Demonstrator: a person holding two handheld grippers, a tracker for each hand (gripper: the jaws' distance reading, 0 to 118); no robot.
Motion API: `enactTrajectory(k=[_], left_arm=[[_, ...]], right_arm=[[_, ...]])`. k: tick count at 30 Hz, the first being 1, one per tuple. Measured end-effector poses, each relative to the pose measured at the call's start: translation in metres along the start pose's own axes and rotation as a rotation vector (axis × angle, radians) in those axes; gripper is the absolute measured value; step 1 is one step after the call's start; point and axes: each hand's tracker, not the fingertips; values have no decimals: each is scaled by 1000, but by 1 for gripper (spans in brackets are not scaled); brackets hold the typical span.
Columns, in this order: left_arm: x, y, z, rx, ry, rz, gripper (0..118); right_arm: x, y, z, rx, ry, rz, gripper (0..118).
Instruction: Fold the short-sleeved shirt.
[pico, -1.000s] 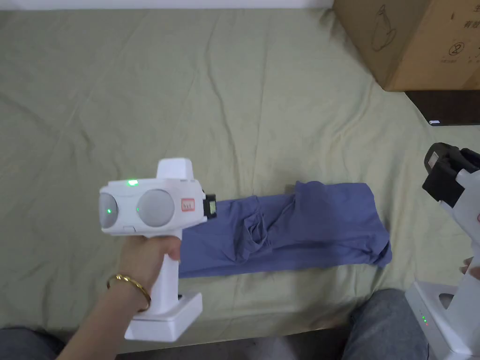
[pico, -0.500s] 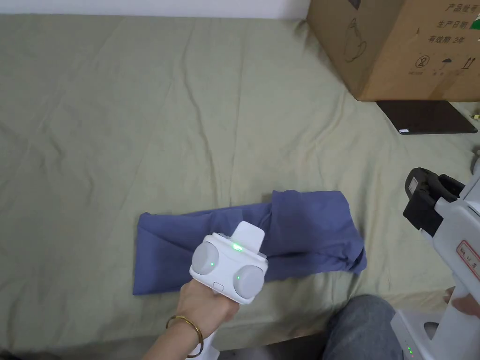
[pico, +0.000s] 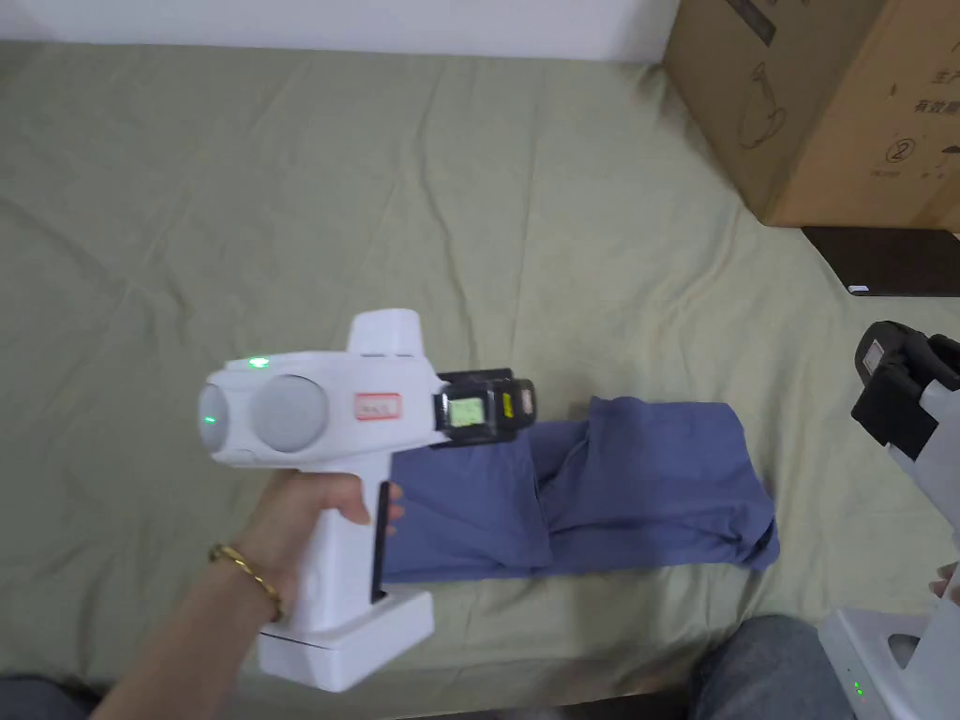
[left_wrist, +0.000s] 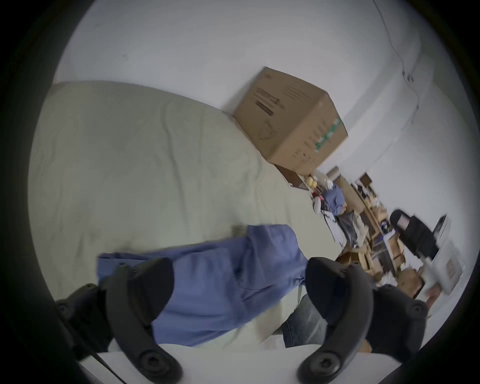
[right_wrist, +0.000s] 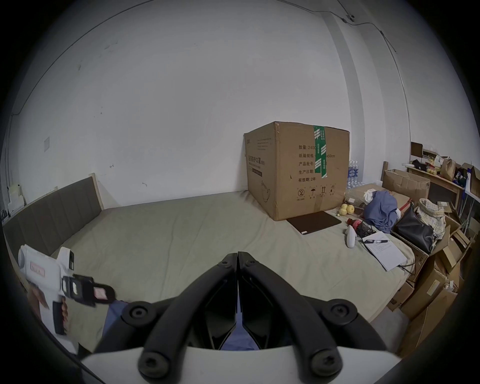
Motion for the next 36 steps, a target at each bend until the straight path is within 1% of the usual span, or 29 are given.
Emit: enactTrajectory(k=[2, 5, 9, 12, 16, 17, 19, 20, 21, 22, 23, 24, 25, 27, 29, 35, 36], left_arm=[[-34, 4, 10, -20, -14, 73, 112], [-87, -1, 18, -47, -91, 194, 112], [-130, -25, 24, -89, -93, 328, 112], [-143, -42, 21, -83, -99, 406, 112], [-146, -57, 7, -137, -93, 435, 112], [-146, -62, 3, -163, -100, 456, 109], [-144, -66, 1, -137, -134, 450, 104], [-144, -68, 0, -116, -152, 465, 100], [-145, -69, -2, -112, -170, 491, 87], [-146, -68, -5, -110, -179, 520, 60], [-146, -70, -9, -123, -153, 546, 35], [-144, -74, -15, -150, -82, 536, 15], [-140, -76, -18, -160, -30, 504, 12], [-135, -73, -18, -132, -44, 522, 9], [-127, -64, -13, -156, 36, 547, 8], [-114, -36, 37, -84, 100, 499, 6], [-114, -31, 48, -76, 143, 468, 6]], right_arm=[[-2, 0, -2, -2, 11, 1, 0], [-6, -3, -5, -10, 39, -1, 0], [-13, -7, -9, -25, 55, 2, 0], [-16, -6, -11, -34, 62, 9, 0], [-17, -6, -14, -45, 68, 16, 0], [-17, -6, -14, -46, 68, 18, 0], [-17, -6, -13, -48, 65, 20, 0], [-17, -6, -14, -52, 62, 18, 0], [-18, -6, -14, -59, 55, 18, 0], [-18, -7, -14, -62, 53, 17, 0], [-18, -8, -14, -66, 52, 18, 0], [-19, -9, -15, -72, 54, 21, 0], [-20, -10, -15, -74, 54, 24, 0], [-21, -11, -14, -80, 54, 37, 0], [-22, -12, -15, -83, 52, 53, 0], [-23, -11, -16, -74, 57, 39, 0], [-24, -10, -16, -73, 59, 42, 0]])
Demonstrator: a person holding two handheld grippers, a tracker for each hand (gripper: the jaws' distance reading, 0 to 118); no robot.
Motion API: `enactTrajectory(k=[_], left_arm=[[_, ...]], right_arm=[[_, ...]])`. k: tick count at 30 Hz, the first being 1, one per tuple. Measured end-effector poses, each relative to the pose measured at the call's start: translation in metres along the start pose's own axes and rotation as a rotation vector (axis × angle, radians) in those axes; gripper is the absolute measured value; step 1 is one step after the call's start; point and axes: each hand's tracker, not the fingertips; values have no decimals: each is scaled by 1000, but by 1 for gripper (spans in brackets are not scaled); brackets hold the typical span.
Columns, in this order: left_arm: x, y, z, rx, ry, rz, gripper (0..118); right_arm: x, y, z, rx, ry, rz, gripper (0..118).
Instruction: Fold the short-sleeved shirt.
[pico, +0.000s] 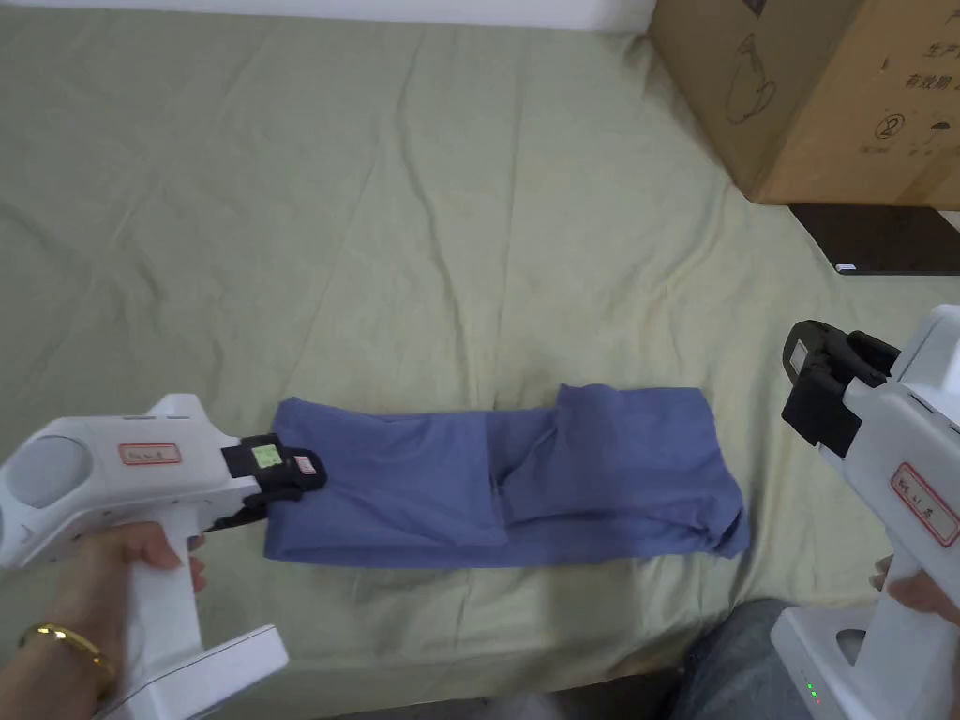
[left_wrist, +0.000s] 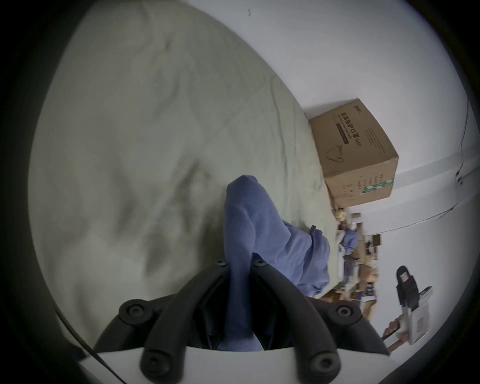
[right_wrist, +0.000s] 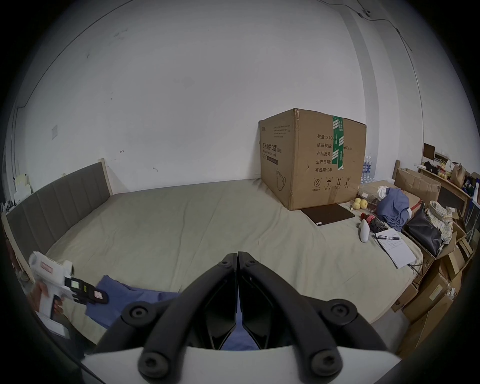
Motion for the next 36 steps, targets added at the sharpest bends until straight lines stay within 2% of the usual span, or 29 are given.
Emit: enactTrajectory(k=[8, 10, 16, 22, 26, 27, 29, 31, 35, 36], left_arm=[[-14, 42, 87, 183, 440, -161, 6], [-8, 43, 102, 229, 489, -180, 6], [55, 11, 108, 246, 345, -325, 6], [117, -20, 55, 175, 331, -546, 6], [147, -38, 8, 102, 314, -606, 7], [152, -43, -5, 78, 308, -611, 9], [161, -53, -33, 40, 305, -620, 20], [165, -60, -59, -37, 303, -662, 50], [172, -81, -112, -208, 229, -726, 67], [173, -83, -121, -239, 219, -716, 68]], right_arm=[[-3, -1, -2, 6, 22, -8, 0], [-4, -2, -3, 6, 28, -10, 0], [-6, -6, -6, 3, 42, -27, 0], [-2, -6, 0, 13, 40, -24, 0], [6, -7, 7, 23, 21, -37, 0], [8, -7, 9, 23, 14, -42, 0], [14, -10, 12, 23, -1, -50, 0], [18, -12, 15, 20, -17, -57, 0], [27, -15, 19, 12, -44, -71, 0], [28, -16, 19, 11, -49, -74, 0]])
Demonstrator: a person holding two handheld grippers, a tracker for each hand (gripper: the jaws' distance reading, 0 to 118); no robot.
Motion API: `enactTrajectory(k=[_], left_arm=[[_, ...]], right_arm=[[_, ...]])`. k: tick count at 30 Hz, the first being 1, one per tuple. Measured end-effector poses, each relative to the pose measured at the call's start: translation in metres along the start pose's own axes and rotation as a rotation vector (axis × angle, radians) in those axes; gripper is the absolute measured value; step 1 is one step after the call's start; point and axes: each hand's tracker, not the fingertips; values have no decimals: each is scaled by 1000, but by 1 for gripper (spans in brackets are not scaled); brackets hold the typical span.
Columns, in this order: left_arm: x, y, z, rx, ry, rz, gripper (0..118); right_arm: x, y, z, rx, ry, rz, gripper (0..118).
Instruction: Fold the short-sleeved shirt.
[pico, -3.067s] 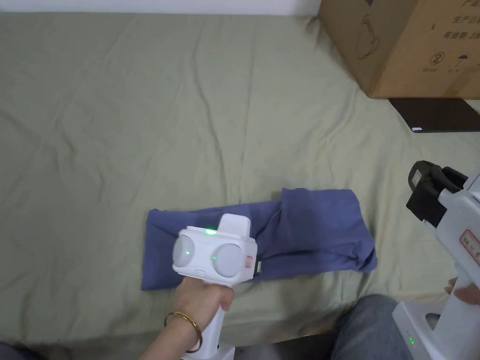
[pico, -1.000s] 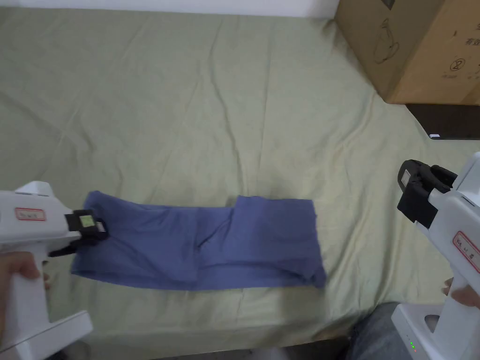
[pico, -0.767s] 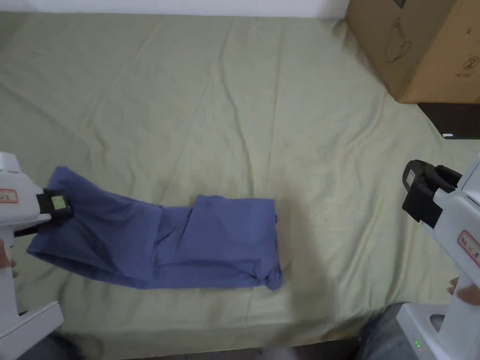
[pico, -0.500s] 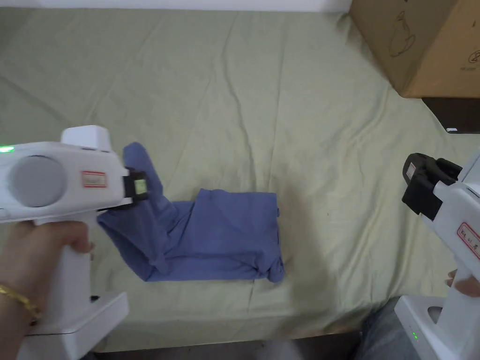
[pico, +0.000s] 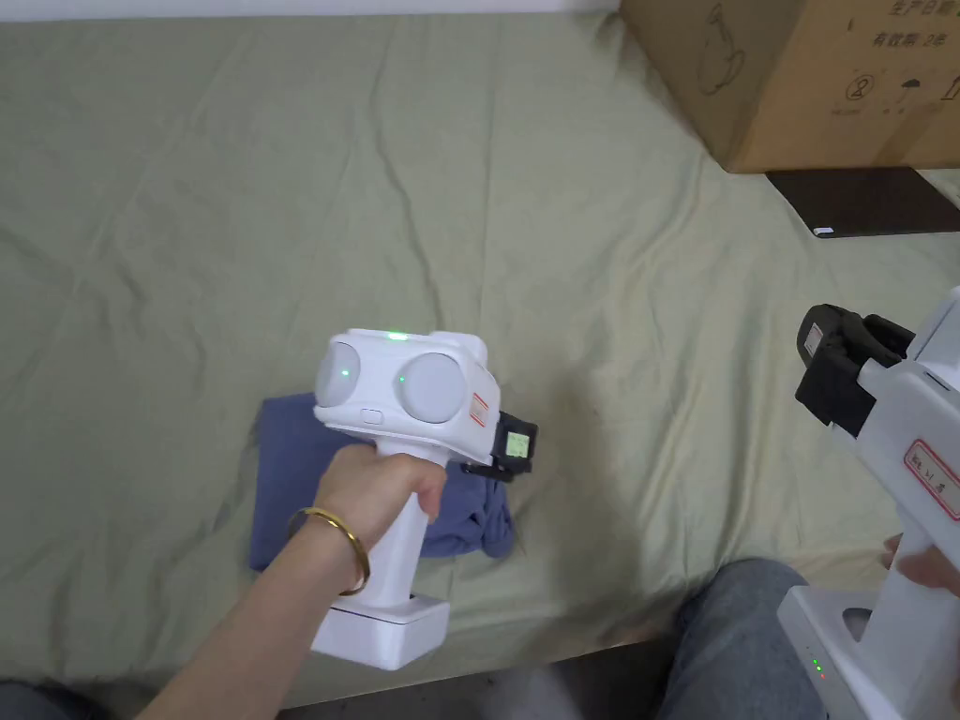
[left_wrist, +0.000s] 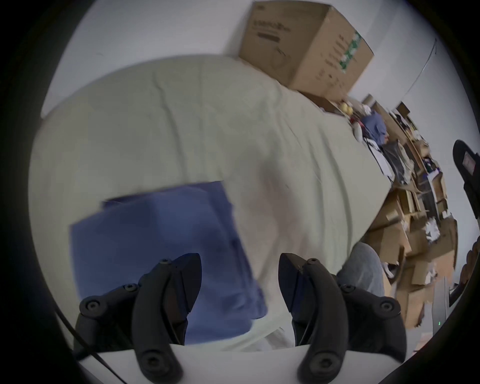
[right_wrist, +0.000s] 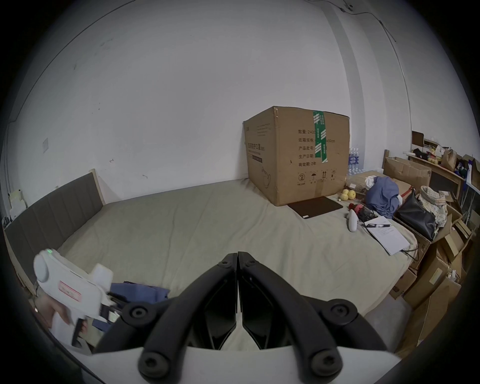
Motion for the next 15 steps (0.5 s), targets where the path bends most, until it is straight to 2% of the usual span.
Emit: enactTrajectory(k=[3, 7, 8, 10, 12, 13, 15], left_arm=[[2, 6, -6, -30, -51, 44, 68], [-15, 16, 34, 174, -106, 129, 62], [-21, 20, 47, 253, -89, 146, 54], [-27, 19, 65, 388, -18, 142, 23], [-32, 17, 73, 487, 103, 109, 4], [-34, 15, 71, 499, 150, 94, 0], [-33, 3, 68, 480, 116, 103, 0]], right_arm=[[3, 0, 2, -2, -11, -5, 0], [5, 2, 2, 4, -13, -5, 0], [5, 2, 2, 6, -12, -6, 0], [3, 3, 0, 9, -8, -4, 0], [1, 4, -1, 11, -1, -4, 0], [-1, 4, -2, 11, 4, -3, 0], [-3, 4, -4, 9, 11, 3, 0]])
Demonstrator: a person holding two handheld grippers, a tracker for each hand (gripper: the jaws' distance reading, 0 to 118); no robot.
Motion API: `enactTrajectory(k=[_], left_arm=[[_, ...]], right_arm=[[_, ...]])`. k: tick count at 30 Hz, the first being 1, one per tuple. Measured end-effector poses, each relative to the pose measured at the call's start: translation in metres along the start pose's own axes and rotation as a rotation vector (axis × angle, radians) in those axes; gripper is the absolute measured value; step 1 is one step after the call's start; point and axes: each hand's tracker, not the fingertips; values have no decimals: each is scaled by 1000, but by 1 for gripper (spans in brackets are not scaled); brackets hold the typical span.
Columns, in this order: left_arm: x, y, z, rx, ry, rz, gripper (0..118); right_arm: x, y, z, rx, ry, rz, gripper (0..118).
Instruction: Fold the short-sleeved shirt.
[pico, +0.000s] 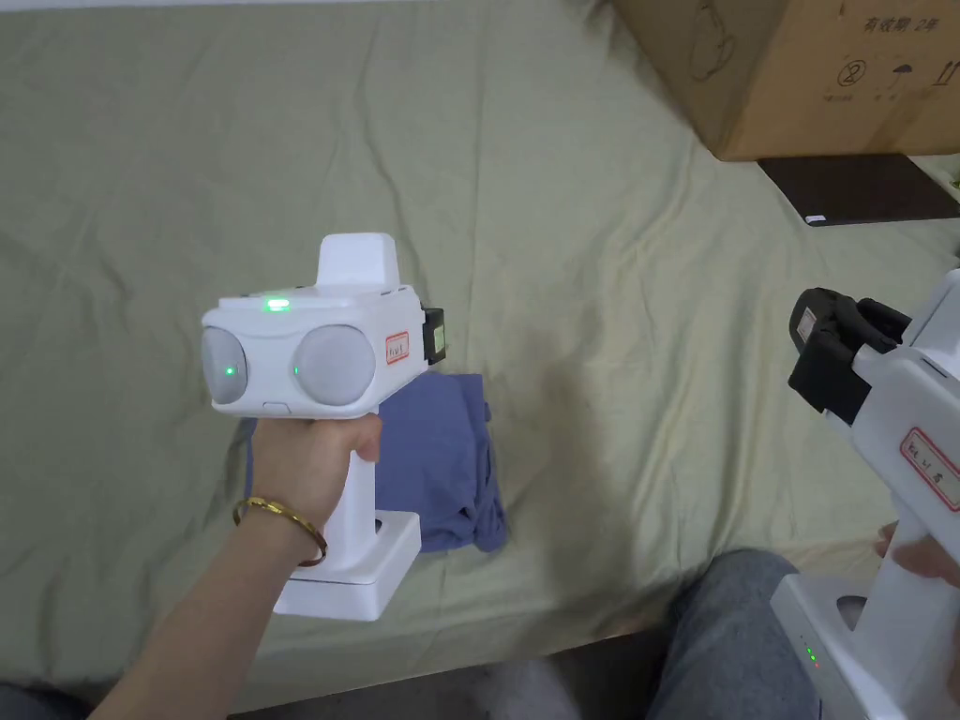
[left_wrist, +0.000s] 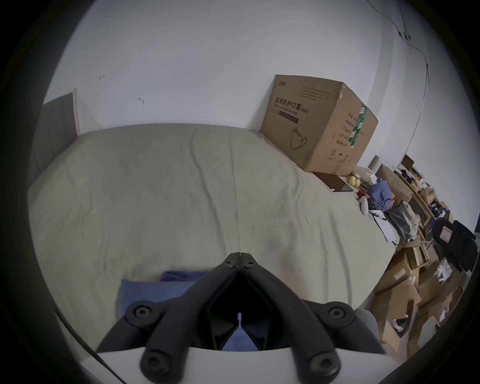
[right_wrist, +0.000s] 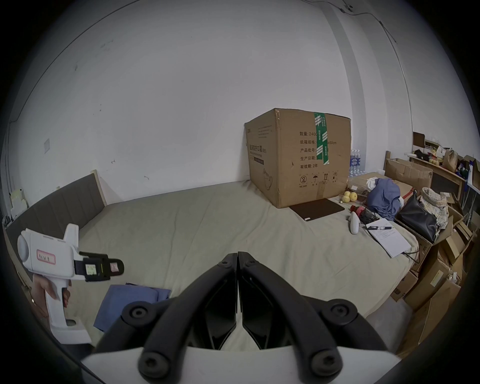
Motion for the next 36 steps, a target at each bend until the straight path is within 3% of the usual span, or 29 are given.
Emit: enactTrajectory(k=[2, 7, 11, 15, 20, 23, 30, 36], left_arm=[[0, -15, -8, -34, -39, 37, 0], [26, -75, -47, -171, -3, -80, 0], [27, -110, -82, -278, 43, -64, 0], [32, -111, -78, -229, 52, -123, 0], [20, -84, -67, -264, -19, -12, 0], [7, -51, -27, -87, -57, 24, 0], [-56, -14, 66, 289, 180, 46, 0], [-90, -34, 109, 315, 288, 46, 0]], right_arm=[[-2, -1, -2, -3, 4, 4, 0], [-6, -3, -4, -22, 15, 12, 0], [-6, -3, -3, -31, 9, 27, 0], [-6, -3, -2, -38, 6, 36, 0], [-11, -1, -3, -42, 21, 40, 0], [-21, 4, -6, -32, 43, 65, 0], [-70, 20, -23, 32, 146, 87, 0], [-138, -9, -77, -46, 272, 52, 0]])
